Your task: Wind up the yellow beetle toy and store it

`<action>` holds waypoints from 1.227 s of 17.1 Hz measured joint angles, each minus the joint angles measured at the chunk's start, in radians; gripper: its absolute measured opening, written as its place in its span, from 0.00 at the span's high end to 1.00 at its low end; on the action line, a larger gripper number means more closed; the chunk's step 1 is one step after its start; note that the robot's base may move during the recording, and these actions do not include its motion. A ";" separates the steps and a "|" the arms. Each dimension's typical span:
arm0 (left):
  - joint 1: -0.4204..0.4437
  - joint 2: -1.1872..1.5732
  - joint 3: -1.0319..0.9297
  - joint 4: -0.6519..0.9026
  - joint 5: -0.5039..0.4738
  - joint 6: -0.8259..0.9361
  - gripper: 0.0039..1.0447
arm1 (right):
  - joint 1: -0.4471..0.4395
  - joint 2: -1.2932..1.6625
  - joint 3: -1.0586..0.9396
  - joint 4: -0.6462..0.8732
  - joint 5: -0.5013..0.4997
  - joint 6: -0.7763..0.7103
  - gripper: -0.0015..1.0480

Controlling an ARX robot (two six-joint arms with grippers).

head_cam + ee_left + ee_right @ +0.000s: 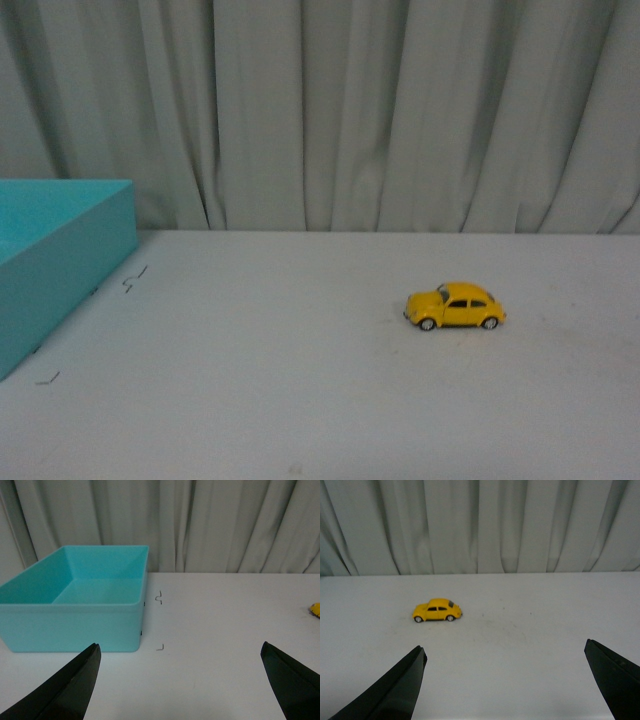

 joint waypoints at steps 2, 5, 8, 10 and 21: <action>0.000 0.000 0.000 -0.001 0.001 0.000 0.06 | 0.000 0.000 0.000 0.001 0.001 0.001 0.06; 0.000 0.000 0.000 0.003 0.001 0.001 0.06 | 0.000 0.000 0.000 0.002 0.000 0.002 0.06; 0.000 0.000 0.000 0.001 0.001 0.001 0.06 | 0.000 0.000 0.000 0.001 0.000 0.002 0.06; 0.000 0.000 0.000 0.002 0.001 0.001 0.06 | 0.000 0.000 0.000 0.001 0.000 0.002 0.06; 0.000 0.000 0.000 0.001 0.001 0.001 0.06 | 0.000 0.000 0.000 0.001 0.000 0.002 0.06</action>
